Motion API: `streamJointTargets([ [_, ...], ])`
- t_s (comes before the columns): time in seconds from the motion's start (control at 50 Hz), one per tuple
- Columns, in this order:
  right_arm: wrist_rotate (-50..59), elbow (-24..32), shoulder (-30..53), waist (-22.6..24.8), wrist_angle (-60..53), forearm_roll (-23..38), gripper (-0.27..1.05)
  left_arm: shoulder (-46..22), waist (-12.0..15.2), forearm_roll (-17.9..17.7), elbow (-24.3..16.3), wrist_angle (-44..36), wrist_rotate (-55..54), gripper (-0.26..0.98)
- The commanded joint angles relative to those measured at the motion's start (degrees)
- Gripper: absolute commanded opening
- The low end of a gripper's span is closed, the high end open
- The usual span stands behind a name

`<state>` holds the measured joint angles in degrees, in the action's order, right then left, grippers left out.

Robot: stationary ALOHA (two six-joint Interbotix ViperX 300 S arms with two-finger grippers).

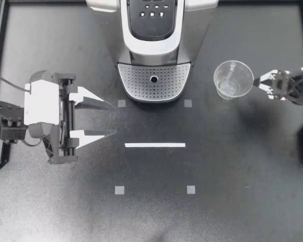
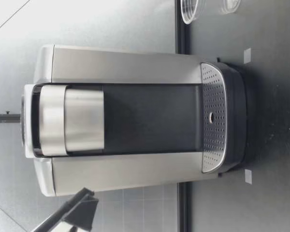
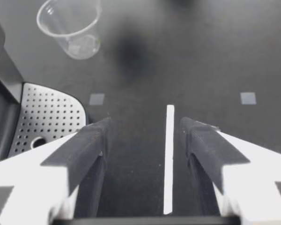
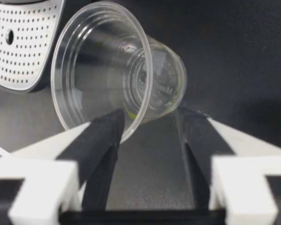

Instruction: Place the coffee capsule inside the capsule container, then place the cup onto the center of the cup tray, then push the 'Hot Water' and 'Travel Mug' buttons.

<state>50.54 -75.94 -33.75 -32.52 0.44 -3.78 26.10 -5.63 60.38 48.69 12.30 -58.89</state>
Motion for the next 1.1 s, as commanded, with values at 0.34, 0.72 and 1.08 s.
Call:
streamJointTargets([
  [0.34,-0.18,3.69,5.71,-0.35,-1.32,0.00,0.53,0.53,0.26,0.18,-1.32,-0.35,-0.18,0.49],
  [0.72,-0.09,4.48,6.68,-0.35,-0.88,0.00,0.29,0.44,0.26,0.18,-1.05,-0.35,-0.18,0.49],
  [1.08,0.79,5.45,3.69,0.00,-0.79,-1.58,0.11,0.53,0.26,0.18,-1.05,-0.35,-0.18,0.49],
])
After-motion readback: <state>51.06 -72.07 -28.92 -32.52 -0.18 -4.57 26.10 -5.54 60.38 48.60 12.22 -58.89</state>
